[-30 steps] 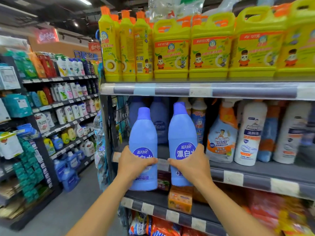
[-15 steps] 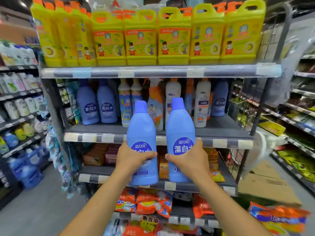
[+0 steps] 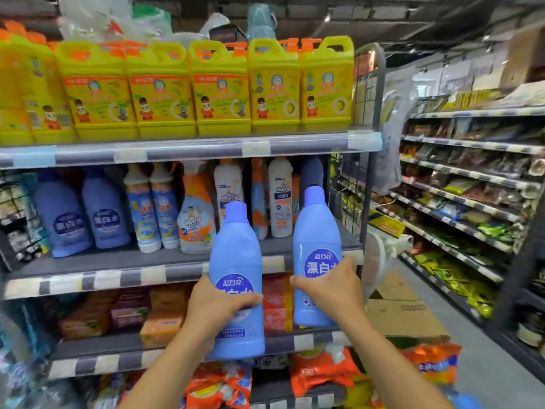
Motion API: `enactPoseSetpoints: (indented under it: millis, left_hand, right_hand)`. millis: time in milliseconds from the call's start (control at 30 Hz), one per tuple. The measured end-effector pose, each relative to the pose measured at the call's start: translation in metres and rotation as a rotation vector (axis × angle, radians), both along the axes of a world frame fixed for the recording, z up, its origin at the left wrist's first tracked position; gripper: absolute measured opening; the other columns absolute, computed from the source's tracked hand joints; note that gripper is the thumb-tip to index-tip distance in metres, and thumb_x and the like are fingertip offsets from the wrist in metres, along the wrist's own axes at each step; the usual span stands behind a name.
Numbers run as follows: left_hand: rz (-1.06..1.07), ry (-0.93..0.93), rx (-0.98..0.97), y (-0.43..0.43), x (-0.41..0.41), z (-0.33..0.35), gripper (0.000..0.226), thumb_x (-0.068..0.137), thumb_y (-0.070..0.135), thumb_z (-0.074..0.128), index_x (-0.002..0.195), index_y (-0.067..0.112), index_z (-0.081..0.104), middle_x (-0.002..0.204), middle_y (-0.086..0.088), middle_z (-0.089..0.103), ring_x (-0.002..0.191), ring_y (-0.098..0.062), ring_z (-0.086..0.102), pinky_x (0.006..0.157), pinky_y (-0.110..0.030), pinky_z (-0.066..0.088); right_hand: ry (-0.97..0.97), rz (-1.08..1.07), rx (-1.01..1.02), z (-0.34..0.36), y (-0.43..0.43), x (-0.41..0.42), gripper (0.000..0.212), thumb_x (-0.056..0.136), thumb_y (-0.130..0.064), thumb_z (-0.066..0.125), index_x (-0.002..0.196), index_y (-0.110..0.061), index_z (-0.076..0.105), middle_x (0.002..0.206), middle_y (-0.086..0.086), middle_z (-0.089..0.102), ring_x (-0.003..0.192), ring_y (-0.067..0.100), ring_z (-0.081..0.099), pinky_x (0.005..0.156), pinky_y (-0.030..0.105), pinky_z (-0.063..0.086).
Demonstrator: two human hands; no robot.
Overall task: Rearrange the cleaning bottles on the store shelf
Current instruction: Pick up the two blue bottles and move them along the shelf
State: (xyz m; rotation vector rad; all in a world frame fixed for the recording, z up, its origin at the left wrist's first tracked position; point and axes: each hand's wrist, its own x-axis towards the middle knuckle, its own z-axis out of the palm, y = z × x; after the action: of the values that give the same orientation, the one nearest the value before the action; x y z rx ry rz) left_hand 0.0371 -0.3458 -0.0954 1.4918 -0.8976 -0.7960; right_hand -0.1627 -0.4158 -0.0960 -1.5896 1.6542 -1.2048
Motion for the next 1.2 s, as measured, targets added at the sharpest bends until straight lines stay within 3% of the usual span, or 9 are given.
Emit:
enactPoseSetpoints:
  millis: [200, 333, 467, 600, 733, 833, 967, 1200]
  left_hand:
    - [-0.109, 0.030, -0.018, -0.045, -0.005, 0.011, 0.066, 0.024, 0.024, 0.091, 0.084, 0.011, 0.068, 0.068, -0.001, 0.075, 0.055, -0.016, 0.071, 0.045, -0.026, 0.053]
    - [-0.173, 0.046, -0.004, -0.065, -0.008, 0.009, 0.059, 0.028, 0.019, 0.092, 0.082, 0.011, 0.067, 0.066, -0.002, 0.075, 0.053, -0.017, 0.071, 0.043, -0.025, 0.052]
    - [-0.201, 0.060, 0.020, -0.078, -0.014, 0.011, 0.051, 0.039, 0.010, 0.093, 0.083, 0.010, 0.068, 0.070, -0.006, 0.076, 0.058, -0.022, 0.073, 0.048, -0.030, 0.055]
    - [-0.177, 0.059, 0.019, -0.096, -0.026, 0.015, 0.066, 0.026, 0.023, 0.091, 0.087, 0.010, 0.069, 0.074, -0.008, 0.077, 0.064, -0.026, 0.074, 0.053, -0.036, 0.059]
    - [-0.148, 0.077, 0.022, -0.107, -0.037, 0.016, 0.074, 0.023, 0.026, 0.091, 0.091, 0.009, 0.068, 0.075, -0.008, 0.077, 0.065, -0.027, 0.074, 0.055, -0.039, 0.059]
    - [-0.113, 0.076, 0.020, -0.117, -0.043, 0.018, 0.073, 0.025, 0.025, 0.093, 0.092, 0.011, 0.068, 0.075, -0.007, 0.077, 0.066, -0.027, 0.074, 0.056, -0.040, 0.060]
    - [-0.080, 0.081, -0.006, -0.128, -0.053, 0.018, 0.060, 0.038, 0.016, 0.095, 0.091, 0.011, 0.068, 0.073, -0.006, 0.076, 0.063, -0.025, 0.074, 0.051, -0.036, 0.058]
    - [-0.041, 0.065, -0.026, -0.137, -0.062, 0.015, 0.056, 0.042, 0.013, 0.094, 0.092, 0.014, 0.067, 0.073, -0.004, 0.076, 0.062, -0.023, 0.074, 0.049, -0.033, 0.057]
  right_hand:
    - [0.025, -0.082, 0.007, 0.013, -0.061, -0.015, 0.084, 0.047, -0.054, 0.086, 0.103, -0.018, 0.035, 0.080, -0.011, 0.047, 0.062, 0.001, 0.047, 0.039, 0.018, 0.033]
    - [0.048, -0.097, 0.020, 0.020, -0.100, -0.023, 0.093, 0.045, -0.058, 0.082, 0.114, -0.014, 0.038, 0.089, -0.003, 0.051, 0.073, 0.016, 0.053, 0.046, 0.026, 0.035]
    - [0.055, -0.069, 0.019, 0.030, -0.136, -0.025, 0.088, 0.042, -0.060, 0.081, 0.109, -0.016, 0.044, 0.101, 0.004, 0.056, 0.082, 0.022, 0.057, 0.047, 0.025, 0.037]
    - [0.033, -0.047, -0.018, 0.035, -0.186, -0.025, 0.090, 0.040, -0.058, 0.082, 0.109, -0.011, 0.050, 0.105, 0.008, 0.056, 0.084, 0.023, 0.060, 0.058, 0.031, 0.050]
    - [0.100, -0.040, -0.057, 0.036, -0.237, -0.019, 0.098, 0.036, -0.066, 0.076, 0.111, -0.006, 0.053, 0.108, 0.012, 0.057, 0.093, 0.027, 0.060, 0.063, 0.030, 0.049]
    - [0.077, -0.064, -0.081, 0.033, -0.276, -0.014, 0.104, 0.040, -0.062, 0.082, 0.119, -0.004, 0.047, 0.118, 0.014, 0.053, 0.101, 0.026, 0.057, 0.076, 0.031, 0.053]
    - [0.102, -0.118, -0.137, 0.023, -0.309, -0.011, 0.109, 0.042, -0.054, 0.086, 0.127, -0.004, 0.039, 0.124, 0.014, 0.040, 0.113, 0.029, 0.044, 0.088, 0.033, 0.044]
    - [0.068, -0.105, -0.238, 0.014, -0.341, -0.004, 0.099, 0.049, -0.048, 0.087, 0.124, -0.001, 0.043, 0.124, 0.018, 0.049, 0.114, 0.034, 0.049, 0.094, 0.044, 0.047]
